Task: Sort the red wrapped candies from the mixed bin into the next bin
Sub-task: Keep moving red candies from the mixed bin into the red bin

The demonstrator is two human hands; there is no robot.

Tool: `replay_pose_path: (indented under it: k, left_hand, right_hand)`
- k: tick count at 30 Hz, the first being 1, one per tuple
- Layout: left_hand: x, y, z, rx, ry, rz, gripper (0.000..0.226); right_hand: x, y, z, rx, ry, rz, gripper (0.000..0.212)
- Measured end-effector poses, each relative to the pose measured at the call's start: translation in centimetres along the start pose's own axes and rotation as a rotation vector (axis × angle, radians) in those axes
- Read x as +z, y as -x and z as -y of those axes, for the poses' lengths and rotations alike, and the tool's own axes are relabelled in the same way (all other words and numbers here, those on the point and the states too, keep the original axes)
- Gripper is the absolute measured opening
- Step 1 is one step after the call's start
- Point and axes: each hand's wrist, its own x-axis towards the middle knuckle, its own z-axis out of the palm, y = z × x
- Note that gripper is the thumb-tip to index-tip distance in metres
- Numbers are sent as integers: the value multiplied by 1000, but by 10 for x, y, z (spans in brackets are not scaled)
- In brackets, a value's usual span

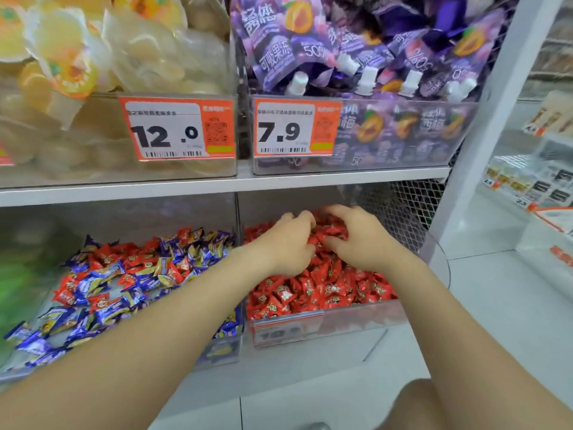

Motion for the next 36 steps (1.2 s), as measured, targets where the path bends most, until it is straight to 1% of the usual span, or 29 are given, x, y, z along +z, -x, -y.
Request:
replay_pose_path:
  k: [1, 3, 5, 6, 8, 9, 10, 12, 13, 14, 16, 18, 19, 21, 24, 25, 27, 28, 29, 31, 33, 34, 36]
  left_hand:
    - [-1, -2, 1, 8, 20, 25, 42]
    - [-5, 2, 4, 28, 32, -8, 42]
    - [-12, 18, 9, 101, 14, -124, 37]
    - [-17, 30, 12, 146, -15, -188, 34]
    - [-25, 58, 19, 182, -86, -285, 25]
    - [-29, 72, 24, 166, -108, -328, 20]
    - [-34, 86, 29, 132, -116, -369, 14]
    - [-46, 109, 45, 8, -129, -436, 7]
    - [-52, 117, 57, -81, -135, -422, 8]
    - [-56, 121, 73, -192, -155, -375, 11]
    - [-63, 129, 106, -464, -206, -178, 24]
    - [-65, 137, 135, -671, -187, 11, 35]
    - [-65, 142, 147, -730, -191, 80, 35]
    - [-69, 148, 168, -772, -253, 174, 32]
    - [-79, 149, 206, -817, -296, 187, 43]
    - [-82, 148, 215, -794, -324, 231, 37]
    - [-83, 147, 229, -759, -339, 326, 14]
    - [-83, 146, 233, -758, -313, 322, 8]
    - [-84, 146, 234, -753, -278, 314, 6]
    - [-83, 147, 240, -728, -289, 331, 11]
    - [-79, 146, 253, -710, -255, 256, 12]
    - [-76, 145, 258, -692, -233, 226, 13]
    - [-74, 145, 262, -640, -196, 193, 34]
  right_hand:
    - [-5, 3, 4, 16, -62, -52, 59]
    - [-10, 10, 14, 53, -151, -161, 49]
    - [-10, 18, 32, 69, -211, -229, 37]
    - [-10, 23, 43, 69, -239, -236, 32]
    - [-7, 32, 67, 29, -296, -203, 26]
    - [-5, 35, 80, -12, -314, -177, 26]
    - [-1, 39, 95, -57, -318, -146, 26]
    - [10, 42, 125, -148, -331, -79, 25]
    - [17, 42, 140, -195, -334, -46, 26]
    - [26, 41, 153, -244, -317, -15, 26]
    - [45, 33, 175, -325, -233, 69, 29]
    - [66, 20, 192, -349, -108, 171, 30]
    - [76, 12, 198, -349, -43, 214, 28]
    - [96, -5, 211, -350, 49, 273, 18]
    - [123, -34, 231, -359, 112, 288, 8]
    - [132, -43, 238, -370, 120, 290, 11]
    - [155, -59, 248, -396, 156, 320, 14]
    - [168, -65, 252, -413, 166, 343, 17]
    - [179, -69, 257, -425, 161, 368, 28]
    - [194, -73, 265, -452, 117, 422, 64]
    - [202, -76, 271, -451, 90, 476, 92]
    - [206, -78, 273, -454, 100, 494, 101]
    - [206, -79, 276, -463, 147, 512, 107]
